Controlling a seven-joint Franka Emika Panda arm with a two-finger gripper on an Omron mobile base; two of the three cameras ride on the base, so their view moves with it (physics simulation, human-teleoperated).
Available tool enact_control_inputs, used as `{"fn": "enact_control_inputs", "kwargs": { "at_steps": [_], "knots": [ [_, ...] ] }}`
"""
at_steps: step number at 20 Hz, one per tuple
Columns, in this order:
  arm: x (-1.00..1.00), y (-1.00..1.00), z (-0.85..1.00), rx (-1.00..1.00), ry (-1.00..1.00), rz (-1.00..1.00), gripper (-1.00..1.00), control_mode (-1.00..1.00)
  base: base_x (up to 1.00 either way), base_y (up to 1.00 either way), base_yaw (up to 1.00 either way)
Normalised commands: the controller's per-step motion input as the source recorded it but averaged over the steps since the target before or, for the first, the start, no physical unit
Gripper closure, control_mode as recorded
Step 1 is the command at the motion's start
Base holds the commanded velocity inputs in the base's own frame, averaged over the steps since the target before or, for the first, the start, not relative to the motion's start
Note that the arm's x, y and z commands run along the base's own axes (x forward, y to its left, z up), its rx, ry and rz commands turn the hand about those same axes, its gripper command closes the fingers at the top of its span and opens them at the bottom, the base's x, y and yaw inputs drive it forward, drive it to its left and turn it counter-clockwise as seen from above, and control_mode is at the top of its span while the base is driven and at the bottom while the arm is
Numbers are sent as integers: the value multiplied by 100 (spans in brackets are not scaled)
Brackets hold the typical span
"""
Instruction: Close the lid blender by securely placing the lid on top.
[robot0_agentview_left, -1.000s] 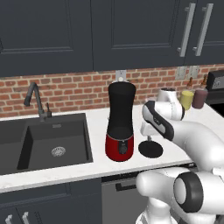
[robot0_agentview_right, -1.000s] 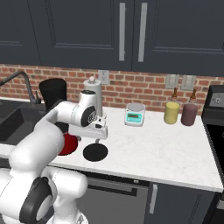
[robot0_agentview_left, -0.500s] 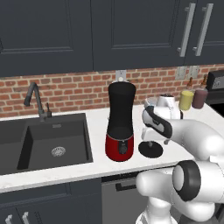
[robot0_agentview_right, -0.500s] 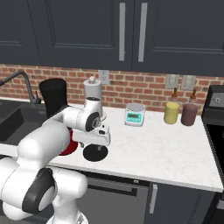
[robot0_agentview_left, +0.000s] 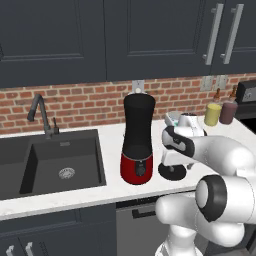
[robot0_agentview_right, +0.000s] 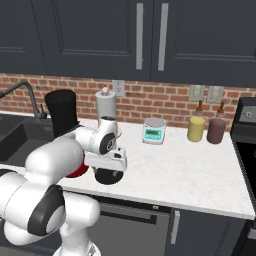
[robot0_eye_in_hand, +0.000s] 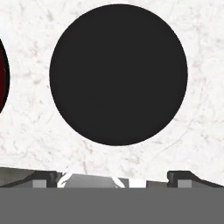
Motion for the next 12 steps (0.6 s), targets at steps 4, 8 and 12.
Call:
{"fn": "enact_control_inputs", "kwargs": {
  "at_steps": [4,8,12],
  "knots": [
    [7,-7,-6,0,0,0,-100,-100,0,0,0],
    [10,-4,-1,0,0,0,-100,-100,0,0,0],
    [13,0,-7,0,0,0,-100,-100,0,0,0]
  ]
}}
